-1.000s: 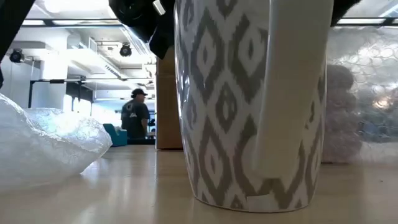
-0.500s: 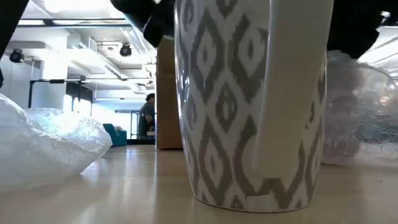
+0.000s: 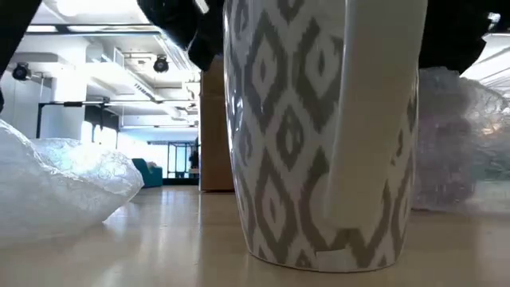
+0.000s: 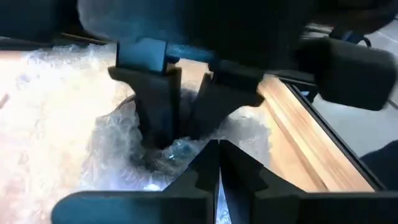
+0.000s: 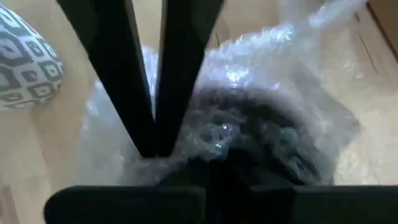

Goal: Wrap mug
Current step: Wrap the purple mug using the right bubble wrap

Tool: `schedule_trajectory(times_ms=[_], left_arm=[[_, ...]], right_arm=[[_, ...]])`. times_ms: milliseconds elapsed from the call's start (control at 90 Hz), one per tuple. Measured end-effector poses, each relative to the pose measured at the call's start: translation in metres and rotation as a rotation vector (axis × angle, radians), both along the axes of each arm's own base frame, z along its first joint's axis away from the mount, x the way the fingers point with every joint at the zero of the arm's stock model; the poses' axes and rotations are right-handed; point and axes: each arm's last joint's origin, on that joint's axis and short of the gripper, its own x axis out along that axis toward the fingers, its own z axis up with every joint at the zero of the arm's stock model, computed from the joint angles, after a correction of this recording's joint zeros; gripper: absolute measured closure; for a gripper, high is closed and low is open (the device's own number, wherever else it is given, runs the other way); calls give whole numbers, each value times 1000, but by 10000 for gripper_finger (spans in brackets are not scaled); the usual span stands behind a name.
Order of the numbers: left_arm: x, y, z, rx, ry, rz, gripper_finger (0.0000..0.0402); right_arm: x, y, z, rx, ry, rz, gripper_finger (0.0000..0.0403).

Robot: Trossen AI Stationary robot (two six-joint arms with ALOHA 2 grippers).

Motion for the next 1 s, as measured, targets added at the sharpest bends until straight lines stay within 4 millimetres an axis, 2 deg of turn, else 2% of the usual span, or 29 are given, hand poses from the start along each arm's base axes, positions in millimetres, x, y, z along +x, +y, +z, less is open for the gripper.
schedule_trajectory(times_ms=[122,344,456,644,867,1000], left_arm=[[1,0,-8,2,30,1,402],[0,2,-4,9,21,12,402],[0,2,-4,9,22,11,402],[0,2,-4,8,22,11,402],[-2,2,2,7,14,14,402],[-3,2,5,7,9,16,402]], right_arm=[[4,2,19,-3,14,4,403],[4,2,68,-47,69,9,403],[-1,-3,75,-102,91,-4,403],[-1,-2,55,-70,100,-3,403],[-4,-5,-1,-12,117,-3,403],[-1,-7,-18,19,94,-13,403]])
